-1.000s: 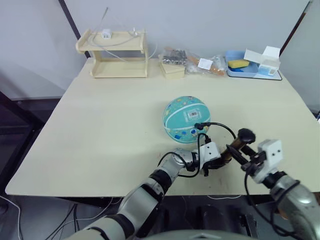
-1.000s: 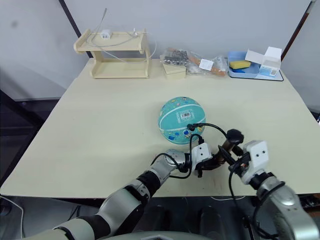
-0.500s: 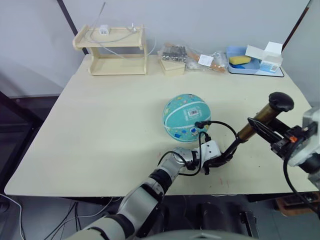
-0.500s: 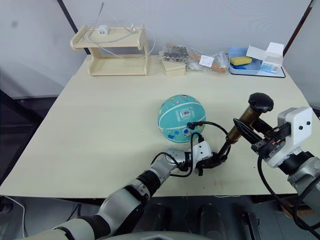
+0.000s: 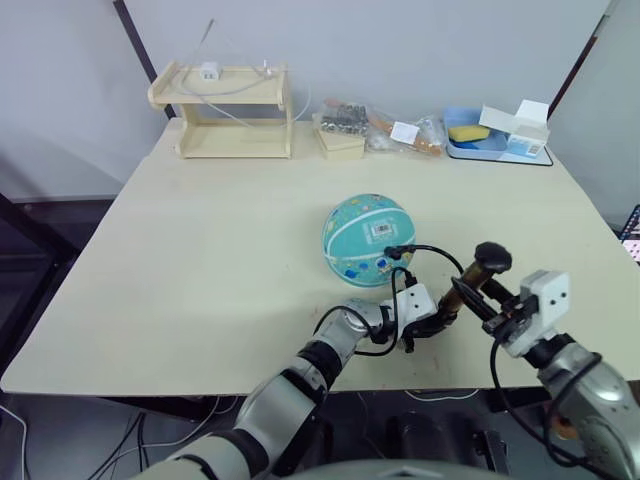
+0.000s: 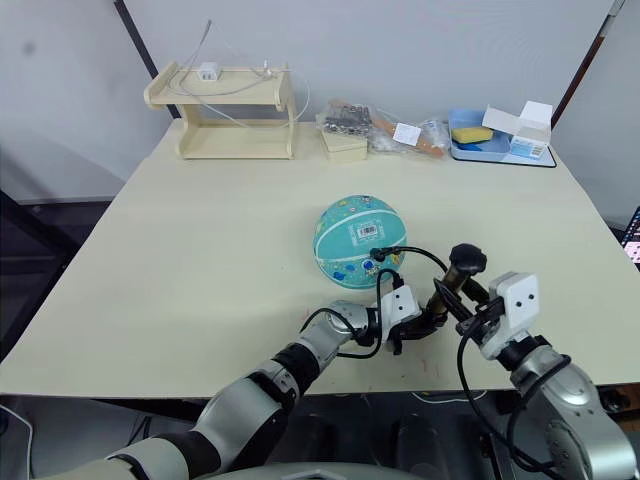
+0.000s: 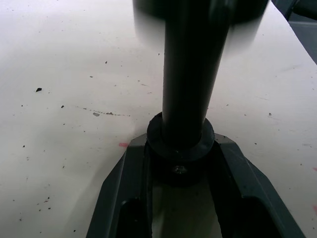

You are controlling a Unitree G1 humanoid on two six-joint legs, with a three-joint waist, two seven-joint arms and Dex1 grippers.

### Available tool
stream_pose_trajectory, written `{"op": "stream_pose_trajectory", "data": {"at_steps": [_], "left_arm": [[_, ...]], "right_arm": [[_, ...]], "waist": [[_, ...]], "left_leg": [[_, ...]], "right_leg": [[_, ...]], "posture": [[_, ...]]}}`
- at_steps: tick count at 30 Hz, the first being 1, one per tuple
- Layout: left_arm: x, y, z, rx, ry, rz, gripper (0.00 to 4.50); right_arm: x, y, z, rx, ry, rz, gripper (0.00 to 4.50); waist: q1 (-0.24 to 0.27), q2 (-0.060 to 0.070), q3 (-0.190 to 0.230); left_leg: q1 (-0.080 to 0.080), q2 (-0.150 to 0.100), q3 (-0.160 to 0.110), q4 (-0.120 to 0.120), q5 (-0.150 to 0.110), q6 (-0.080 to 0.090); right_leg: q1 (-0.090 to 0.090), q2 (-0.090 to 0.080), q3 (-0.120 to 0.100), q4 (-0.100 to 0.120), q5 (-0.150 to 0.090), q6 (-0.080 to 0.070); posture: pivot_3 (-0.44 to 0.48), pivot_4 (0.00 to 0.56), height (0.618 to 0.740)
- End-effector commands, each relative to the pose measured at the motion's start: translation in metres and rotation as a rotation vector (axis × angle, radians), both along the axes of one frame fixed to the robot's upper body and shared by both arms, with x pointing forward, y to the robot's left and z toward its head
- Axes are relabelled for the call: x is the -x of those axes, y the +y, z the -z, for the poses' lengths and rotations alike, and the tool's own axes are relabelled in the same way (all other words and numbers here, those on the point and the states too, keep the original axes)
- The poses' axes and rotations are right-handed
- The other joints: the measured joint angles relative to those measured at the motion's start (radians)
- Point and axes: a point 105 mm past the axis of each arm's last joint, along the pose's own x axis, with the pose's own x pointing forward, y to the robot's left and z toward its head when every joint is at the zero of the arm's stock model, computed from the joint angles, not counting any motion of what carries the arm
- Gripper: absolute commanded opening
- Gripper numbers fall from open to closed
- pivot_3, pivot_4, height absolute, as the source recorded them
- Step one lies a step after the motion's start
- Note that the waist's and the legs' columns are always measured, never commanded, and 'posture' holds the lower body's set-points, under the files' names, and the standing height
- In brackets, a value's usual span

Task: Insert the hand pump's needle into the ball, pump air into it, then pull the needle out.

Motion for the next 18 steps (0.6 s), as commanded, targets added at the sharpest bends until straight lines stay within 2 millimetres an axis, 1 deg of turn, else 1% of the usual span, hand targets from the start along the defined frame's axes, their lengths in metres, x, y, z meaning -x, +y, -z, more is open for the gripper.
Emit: {"op": "stream_pose_trajectory", "data": {"at_steps": [1,2,4,5,7,9,10,12,13,16,18], "left_arm": [[0.013,0.006,0.022,-0.052,0.083,0.006,1.05],[0.013,0.006,0.022,-0.052,0.084,0.006,1.05],[0.013,0.006,0.022,-0.052,0.085,0.006,1.05],[0.013,0.006,0.022,-0.052,0.086,0.006,1.05],[0.013,0.006,0.022,-0.052,0.086,0.007,1.05],[0.014,0.006,0.023,-0.054,0.088,0.008,1.05],[0.014,0.007,0.023,-0.055,0.09,0.009,1.05],[0.015,0.007,0.023,-0.057,0.092,0.012,1.05],[0.015,0.007,0.024,-0.058,0.092,0.014,1.05],[0.016,0.007,0.024,-0.061,0.094,0.018,1.05],[0.016,0.007,0.025,-0.062,0.094,0.02,1.05]], "right_arm": [[0.015,-0.001,0.057,0.029,0.218,-0.002,0.97],[0.013,-0.002,0.051,0.029,0.196,0.0,0.97],[0.007,-0.004,0.033,0.028,0.136,0.005,0.97],[0.003,-0.008,0.014,0.025,0.076,0.014,0.98],[-0.002,-0.012,-0.015,0.014,-0.008,0.028,0.97],[-0.003,-0.016,-0.049,0.011,-0.096,0.037,0.97],[-0.002,-0.018,-0.067,0.006,-0.14,0.04,0.97],[0.002,-0.02,-0.095,0.011,-0.196,0.036,0.97],[0.004,-0.02,-0.102,0.015,-0.208,0.033,0.97],[0.011,-0.023,-0.136,0.01,-0.27,0.032,0.97],[0.016,-0.023,-0.154,0.009,-0.3,0.026,0.97]], "waist": [[0.001,0.001,0.0],[0.001,0.001,0.0],[0.001,0.002,0.0],[0.001,0.002,0.0],[0.002,0.006,0.003],[0.004,0.012,0.008],[0.004,0.015,0.01],[0.004,0.019,0.012],[0.004,0.019,0.013],[0.004,0.02,0.013],[0.004,0.022,0.016]], "left_leg": [[0.0,0.0,0.0,0.0,0.0,0.0],[0.0,0.0,0.0,0.0,0.0,0.0],[-0.001,-0.001,-0.001,0.0,0.0,0.0],[-0.002,-0.001,-0.001,0.0,0.0,0.0],[-0.003,-0.001,-0.001,0.0,0.0,0.0],[-0.005,-0.002,-0.001,0.0,0.0,0.0],[-0.006,-0.002,-0.001,0.0,0.0,0.0],[-0.01,-0.003,-0.001,0.0,0.0,0.0],[-0.011,-0.004,-0.001,0.0,0.0,0.0],[-0.021,-0.004,-0.001,0.001,0.001,0.0],[-0.022,-0.005,0.0,0.001,0.001,0.0]], "right_leg": [[0.0,0.0,0.0,0.0,0.0,-0.001],[0.0,0.0,0.0,0.0,0.001,-0.001],[0.0,0.0,0.0,0.0,0.001,-0.001],[-0.001,0.0,0.0,0.0,0.001,-0.002],[-0.001,-0.001,0.0,0.0,0.001,-0.002],[-0.003,-0.001,0.0,0.0,0.001,-0.002],[-0.004,-0.002,0.0,0.0,0.001,-0.002],[-0.007,-0.002,0.001,0.0,0.001,-0.002],[-0.009,-0.002,0.001,0.0,0.001,-0.002],[-0.018,-0.003,0.001,0.001,0.002,-0.002],[-0.019,-0.004,0.002,0.001,0.002,-0.002]], "posture": [[0.0,0.15,0.74],[0.0,0.15,0.74],[0.0,0.15,0.74],[0.0,0.15,0.74],[0.0,0.15,0.74],[0.0,0.15,0.74],[0.0,0.15,0.74],[0.0,0.15,0.74],[0.0,0.15,0.74],[0.0,0.15,0.74],[0.0,0.15,0.74]]}}
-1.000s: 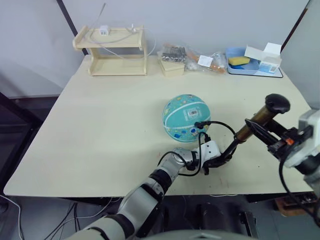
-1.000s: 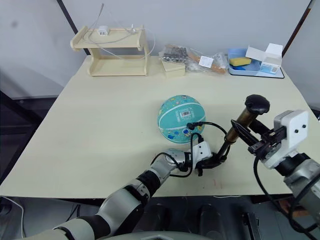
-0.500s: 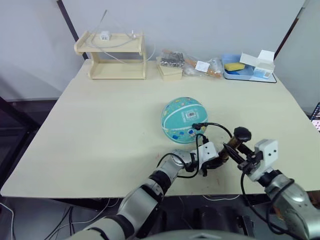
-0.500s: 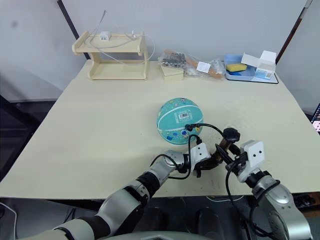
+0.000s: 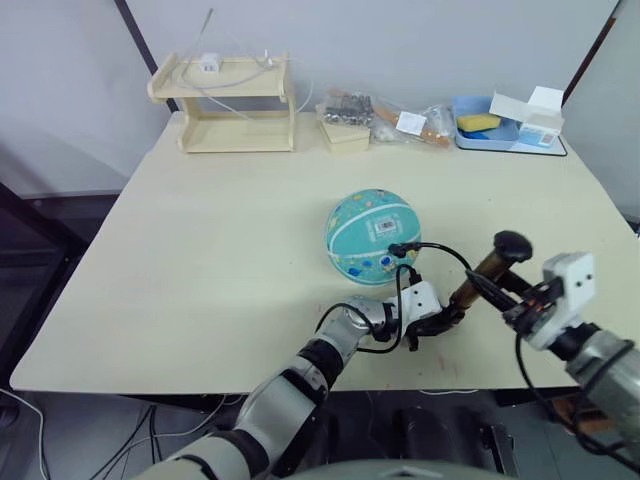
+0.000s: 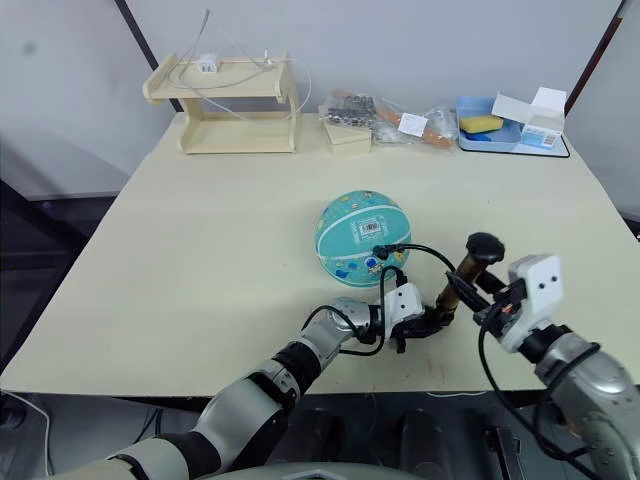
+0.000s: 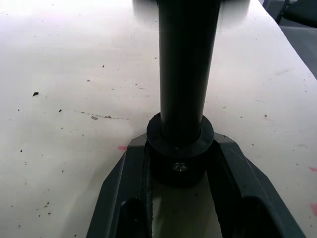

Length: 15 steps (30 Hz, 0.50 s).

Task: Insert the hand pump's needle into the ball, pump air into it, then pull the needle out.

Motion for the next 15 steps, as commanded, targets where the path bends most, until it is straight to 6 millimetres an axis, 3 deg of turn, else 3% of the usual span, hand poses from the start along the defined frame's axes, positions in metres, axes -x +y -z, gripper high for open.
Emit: {"op": "stream_pose_trajectory", "data": {"at_steps": [1,3,6,15], "left_arm": [[0.015,0.012,0.036,-0.103,0.117,-0.017,1.05],[0.015,0.012,0.036,-0.102,0.117,-0.016,1.05],[0.016,0.012,0.037,-0.101,0.118,-0.015,1.05],[0.016,0.011,0.036,-0.093,0.114,-0.023,1.05]], "right_arm": [[0.015,-0.002,-0.08,0.011,-0.291,0.02,0.97],[0.019,-0.002,-0.091,0.008,-0.298,0.014,0.97],[0.021,-0.002,-0.09,0.018,-0.264,0.01,0.97],[0.002,0.008,-0.006,0.047,-0.034,-0.033,0.97]], "waist": [[0.0,0.0,0.001],[0.0,-0.001,0.003],[0.001,-0.002,0.004],[-0.002,-0.009,0.0]], "left_leg": [[0.0,0.0,0.0,0.0,0.0,0.0],[-0.001,0.0,0.0,0.0,0.0,0.0],[-0.001,0.0,0.0,0.0,0.0,0.0],[0.003,0.0,0.001,0.0,0.0,0.0]], "right_leg": [[0.0,0.0,0.0,0.0,0.0,0.0],[-0.001,-0.001,0.0,0.0,0.0,0.0],[-0.001,0.0,0.0,0.0,0.0,0.0],[0.003,0.001,0.0,0.0,0.0,0.001]], "posture": [[0.0,0.15,0.74],[0.0,0.15,0.74],[0.0,0.15,0.74],[0.0,0.15,0.74]]}}
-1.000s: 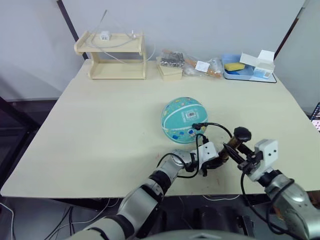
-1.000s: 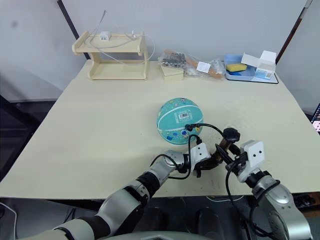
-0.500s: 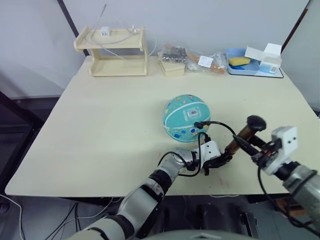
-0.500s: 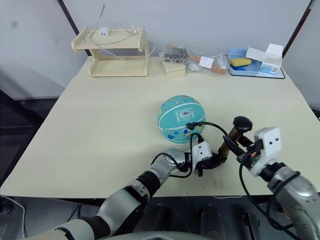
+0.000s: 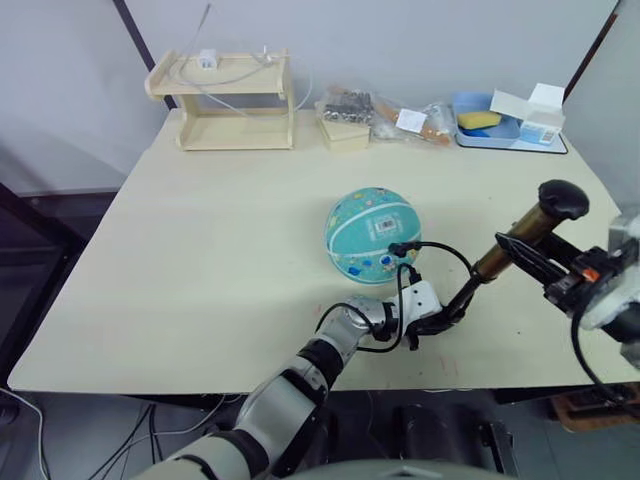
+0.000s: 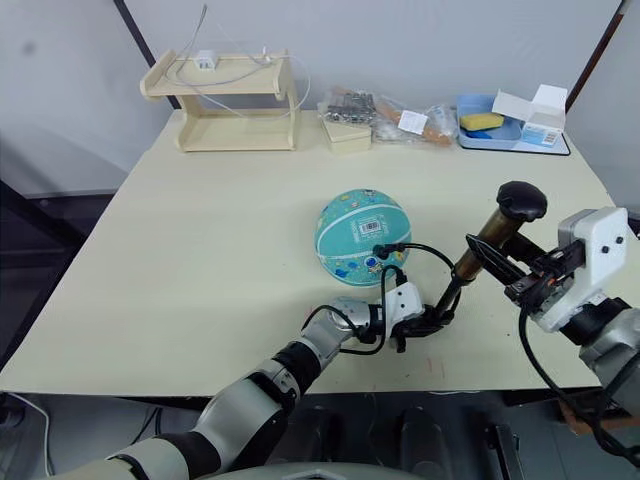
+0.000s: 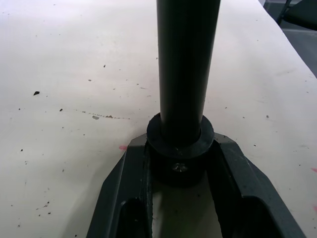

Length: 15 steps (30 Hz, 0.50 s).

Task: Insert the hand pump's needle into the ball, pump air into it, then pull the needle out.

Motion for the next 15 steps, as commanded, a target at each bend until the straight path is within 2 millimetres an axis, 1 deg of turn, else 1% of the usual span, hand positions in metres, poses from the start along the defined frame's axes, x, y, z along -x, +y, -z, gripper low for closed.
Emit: {"op": "stream_pose_trajectory", "data": {"at_steps": [1,2,4,5,7,8,11,15], "left_arm": [[0.015,0.01,0.033,-0.088,0.107,-0.014,1.05],[0.015,0.01,0.033,-0.085,0.11,-0.02,1.05],[0.014,0.01,0.032,-0.082,0.11,-0.026,1.05],[0.013,0.01,0.031,-0.081,0.11,-0.028,1.05],[0.013,0.01,0.031,-0.077,0.11,-0.031,1.04],[0.013,0.009,0.03,-0.076,0.109,-0.031,1.04],[0.012,0.009,0.029,-0.074,0.108,-0.033,1.04],[0.011,0.009,0.029,-0.075,0.108,-0.033,1.04]], "right_arm": [[-0.006,0.0,0.04,0.026,0.092,0.004,0.97],[-0.006,0.0,0.051,0.016,0.12,0.002,0.97],[-0.002,0.0,0.088,0.03,0.206,-0.004,0.97],[0.0,0.0,0.1,0.04,0.229,-0.009,0.97],[0.006,0.002,0.131,0.027,0.301,-0.012,0.98],[0.008,0.004,0.141,0.028,0.322,-0.016,0.97],[0.009,0.01,0.161,0.004,0.351,-0.021,0.97],[0.004,0.012,0.172,0.024,0.353,-0.013,0.97]], "waist": [[0.0,-0.003,-0.003],[-0.001,-0.004,-0.004],[-0.001,-0.01,-0.01],[-0.001,-0.013,-0.011],[-0.002,-0.015,-0.013],[-0.003,-0.017,-0.015],[-0.003,-0.018,-0.017],[-0.001,-0.014,-0.019]], "left_leg": [[0.001,0.0,0.0,0.0,0.0,0.0],[0.002,0.001,0.0,0.0,0.0,0.0],[0.002,0.001,0.0,0.0,0.0,0.0],[0.005,0.002,-0.001,0.0,0.0,0.0],[0.017,0.003,0.0,-0.002,-0.001,0.0],[0.018,0.003,0.0,-0.002,-0.001,0.0],[0.019,0.005,0.0,-0.002,-0.001,0.0],[0.02,0.005,-0.001,-0.002,-0.001,0.0]], "right_leg": [[0.001,0.0,0.0,0.0,0.0,0.0],[0.001,0.001,0.0,0.0,0.0,0.0],[0.002,0.001,0.0,0.0,0.0,0.0],[0.004,0.002,0.0,0.0,0.0,0.0],[0.015,0.002,0.0,-0.001,-0.002,0.001],[0.016,0.002,0.0,-0.002,-0.003,0.003],[0.017,0.002,-0.001,-0.002,-0.003,0.004],[0.017,0.002,-0.002,-0.002,-0.003,0.003]], "posture": [[0.0,0.15,0.74],[0.0,0.15,0.74],[0.0,0.15,0.74],[0.0,0.15,0.74],[0.0,0.15,0.74],[0.0,0.15,0.74],[0.0,0.15,0.74],[0.0,0.15,0.74]]}}
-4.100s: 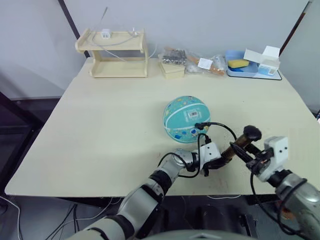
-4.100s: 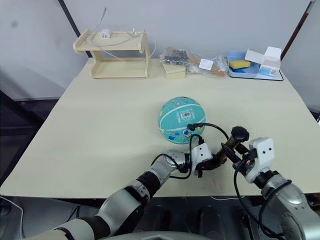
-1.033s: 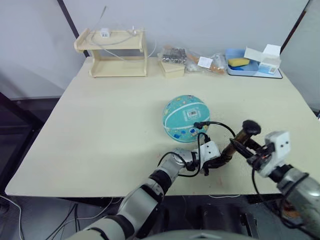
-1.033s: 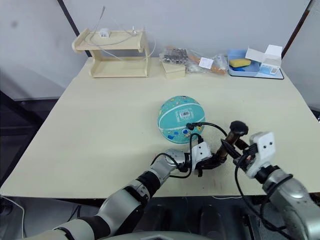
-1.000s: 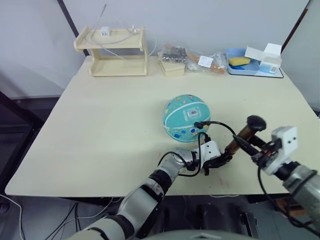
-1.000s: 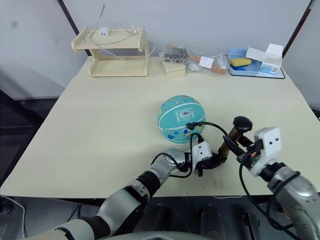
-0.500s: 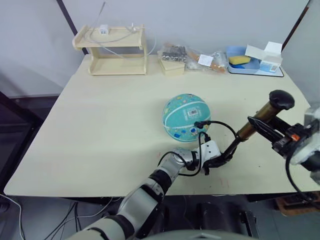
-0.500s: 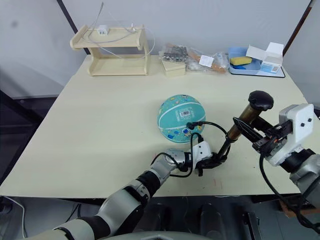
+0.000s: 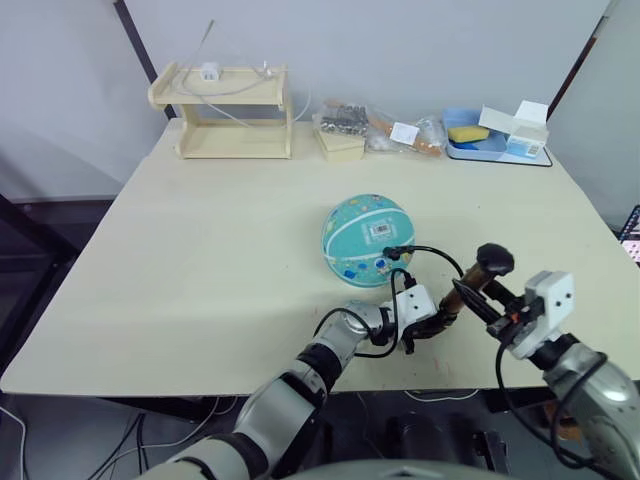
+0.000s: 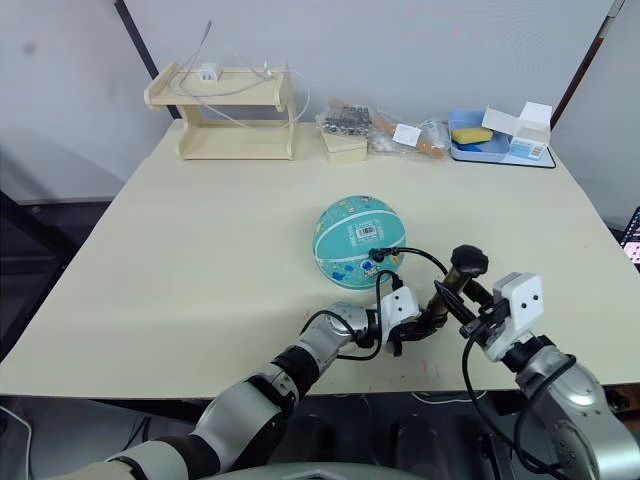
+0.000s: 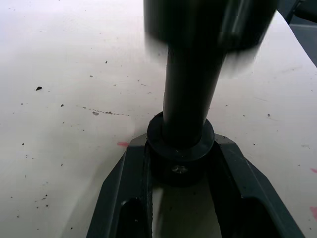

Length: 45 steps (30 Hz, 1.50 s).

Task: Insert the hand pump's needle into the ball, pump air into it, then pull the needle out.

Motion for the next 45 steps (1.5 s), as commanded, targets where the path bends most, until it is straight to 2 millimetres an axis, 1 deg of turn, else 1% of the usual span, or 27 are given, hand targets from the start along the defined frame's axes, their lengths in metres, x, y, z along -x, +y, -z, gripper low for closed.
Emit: {"op": "stream_pose_trajectory", "data": {"at_steps": [1,3,4,6,8,11,14,15,16,17,19,20,22,24,26,28,31,34,36,38,40,42,43,45], "left_arm": [[0.012,0.004,0.02,-0.05,0.082,0.007,1.04],[0.011,0.004,0.019,-0.051,0.082,0.008,1.04],[0.011,0.004,0.019,-0.051,0.082,0.008,1.04],[0.011,0.004,0.019,-0.052,0.083,0.009,1.04],[0.011,0.004,0.019,-0.055,0.083,0.01,1.04],[0.011,0.004,0.02,-0.056,0.084,0.014,1.04],[0.013,0.004,0.02,-0.056,0.087,0.02,1.04],[0.013,0.004,0.02,-0.056,0.087,0.021,1.04],[0.014,0.003,0.021,-0.055,0.088,0.023,1.04],[0.014,0.003,0.021,-0.055,0.089,0.024,1.04],[0.015,0.003,0.021,-0.054,0.091,0.025,1.04],[0.015,0.003,0.021,-0.053,0.092,0.025,1.04],[0.015,0.004,0.022,-0.052,0.094,0.025,1.04],[0.016,0.004,0.022,-0.051,0.093,0.025,1.04],[0.015,0.004,0.021,-0.05,0.09,0.023,1.04],[0.015,0.004,0.021,-0.049,0.089,0.019,1.04],[0.012,0.005,0.02,-0.047,0.087,0.008,1.04],[0.012,0.005,0.02,-0.046,0.087,0.004,1.04],[0.012,0.005,0.02,-0.045,0.088,0.001,1.04],[0.011,0.006,0.019,-0.044,0.088,-0.001,1.04],[0.011,0.006,0.019,-0.044,0.087,-0.001,1.04],[0.011,0.006,0.019,-0.042,0.086,-0.001,1.04],[0.011,0.006,0.018,-0.042,0.086,-0.001,1.04],[0.01,0.006,0.019,-0.043,0.086,0.0,1.04]], "right_arm": [[0.014,0.002,0.052,0.039,0.212,-0.019,0.97],[0.01,-0.001,0.041,0.032,0.173,-0.007,0.97],[0.006,-0.004,0.023,0.02,0.121,0.003,0.97],[0.002,-0.007,-0.002,0.006,0.05,0.013,0.97],[0.001,-0.013,-0.039,0.015,-0.047,0.02,0.97],[0.005,-0.016,-0.088,0.01,-0.159,0.024,0.97],[0.015,-0.02,-0.129,0.006,-0.233,0.021,0.97],[0.018,-0.02,-0.139,0.006,-0.247,0.02,0.97],[0.021,-0.022,-0.149,0.009,-0.261,0.019,0.97],[0.024,-0.023,-0.157,0.011,-0.268,0.018,0.97],[0.027,-0.023,-0.169,0.011,-0.274,0.018,0.97],[0.028,-0.023,-0.172,0.015,-0.27,0.017,0.97],[0.026,-0.022,-0.164,0.028,-0.226,0.014,0.97],[0.021,-0.017,-0.138,0.032,-0.136,0.008,0.97],[0.014,-0.015,-0.096,0.029,-0.014,0.005,0.97],[0.012,-0.012,-0.068,0.019,0.05,0.002,0.97],[0.011,-0.008,-0.025,0.017,0.133,-0.001,0.97],[0.011,-0.005,0.001,0.018,0.172,-0.003,0.97],[0.01,-0.004,0.025,0.018,0.213,0.007,0.97],[0.009,-0.002,0.044,0.026,0.242,0.009,0.97],[0.008,0.0,0.052,0.038,0.247,0.0,0.97],[0.007,0.002,0.051,0.032,0.232,-0.004,0.97],[0.004,0.001,0.04,0.029,0.195,-0.005,0.97],[-0.005,-0.004,0.008,0.005,0.101,0.015,0.97]], "waist": [[0.001,0.002,0.0],[0.001,0.003,0.0],[0.001,0.003,0.0],[0.002,0.005,0.001],[0.004,0.009,0.005],[0.005,0.017,0.011],[0.005,0.019,0.012],[0.005,0.021,0.015],[0.005,0.021,0.016],[0.005,0.022,0.016],[0.006,0.021,0.018],[0.005,0.018,0.02],[0.005,0.018,0.02],[0.005,0.018,0.02],[0.004,0.013,0.017],[0.003,0.012,0.014],[0.001,0.005,0.008],[-0.001,0.001,0.007],[-0.002,-0.001,0.005],[-0.001,-0.001,0.001],[-0.001,0.0,0.0],[0.0,0.001,0.0],[0.0,0.002,0.0],[0.0,0.004,0.001]], "left_leg": [[-0.001,0.0,0.0,0.0,0.0,0.0],[-0.001,0.0,0.0,0.0,0.0,0.0],[-0.002,0.0,-0.001,0.0,0.0,0.0],[-0.003,-0.001,-0.001,0.0,0.0,0.0],[-0.005,-0.002,-0.001,0.0,0.0,0.0],[-0.009,-0.004,-0.001,0.0,0.0,0.0],[-0.015,-0.004,-0.001,0.0,0.0,0.0],[-0.02,-0.005,-0.001,0.001,0.0,0.0],[-0.023,-0.005,-0.001,0.003,0.001,0.0],[-0.023,-0.006,-0.001,0.003,0.001,0.0],[-0.023,-0.006,-0.001,0.002,0.0,0.0],[-0.023,-0.006,-0.001,0.002,0.0,0.0],[-0.023,-0.006,-0.001,0.003,0.0,0.0],[-0.023,-0.006,0.0,0.003,0.0,0.001],[-0.021,-0.005,0.0,0.002,0.001,0.001],[-0.02,-0.005,-0.001,0.003,0.001,0.0],[-0.015,-0.005,0.001,0.003,0.001,0.0],[-0.002,-0.002,0.001,0.001,0.0,0.0],[-0.002,0.0,0.001,0.001,0.0,0.0],[0.0,0.001,0.0,0.001,0.0,0.0],[0.0,0.001,0.001,0.001,0.0,0.0],[0.0,0.001,0.001,0.001,0.0,0.0],[0.0,0.001,0.0,0.001,0.0,0.0],[-0.001,0.001,0.001,0.001,0.0,0.0]], "right_leg": [[0.0,0.0,0.0,0.0,0.001,-0.002],[-0.001,0.0,0.0,0.0,0.002,-0.004],[-0.001,0.0,0.0,0.0,0.002,-0.004],[-0.002,0.0,0.0,0.0,0.002,-0.004],[-0.003,-0.001,0.0,0.0,0.003,-0.004],[-0.006,-0.003,0.001,0.0,0.003,-0.004],[-0.012,-0.003,0.001,0.001,0.003,-0.004],[-0.017,-0.003,0.001,0.001,0.003,-0.004],[-0.019,-0.003,0.001,0.001,0.003,-0.004],[-0.019,-0.004,0.001,0.001,0.004,-0.004],[-0.019,-0.004,0.001,0.001,0.004,-0.004],[-0.019,-0.004,0.001,0.001,0.004,-0.004],[-0.019,-0.004,0.001,0.001,0.004,-0.003],[-0.019,-0.004,0.001,0.001,0.004,-0.003],[-0.017,-0.003,0.001,0.001,0.004,-0.003],[-0.017,-0.002,0.001,0.002,0.004,-0.003],[-0.013,-0.002,0.002,0.002,0.003,-0.003],[0.0,-0.001,0.001,0.0,0.0,0.001],[0.0,-0.001,0.0,0.0,0.0,0.001],[0.0,0.0,0.0,0.0,0.0,0.001],[0.001,0.001,0.0,0.0,0.0,0.0],[0.001,0.001,0.0,0.0,0.0,0.0],[0.0,0.001,0.0,0.0,0.001,-0.001],[0.0,0.001,0.0,0.0,0.002,-0.002]], "posture": [[0.0,0.15,0.74],[0.0,0.15,0.74],[0.0,0.15,0.74],[0.0,0.15,0.74],[0.0,0.15,0.74],[0.0,0.15,0.74],[0.0,0.15,0.74],[0.0,0.15,0.74],[0.0,0.15,0.74],[0.0,0.15,0.74],[0.0,0.15,0.74],[0.0,0.15,0.74],[0.0,0.15,0.74],[0.0,0.15,0.74],[0.0,0.15,0.74],[0.0,0.15,0.74],[0.0,0.15,0.74],[0.0,0.15,0.74],[0.0,0.15,0.74],[0.0,0.15,0.74],[0.0,0.15,0.74],[0.0,0.15,0.74],[0.0,0.15,0.74],[0.0,0.15,0.74]]}}
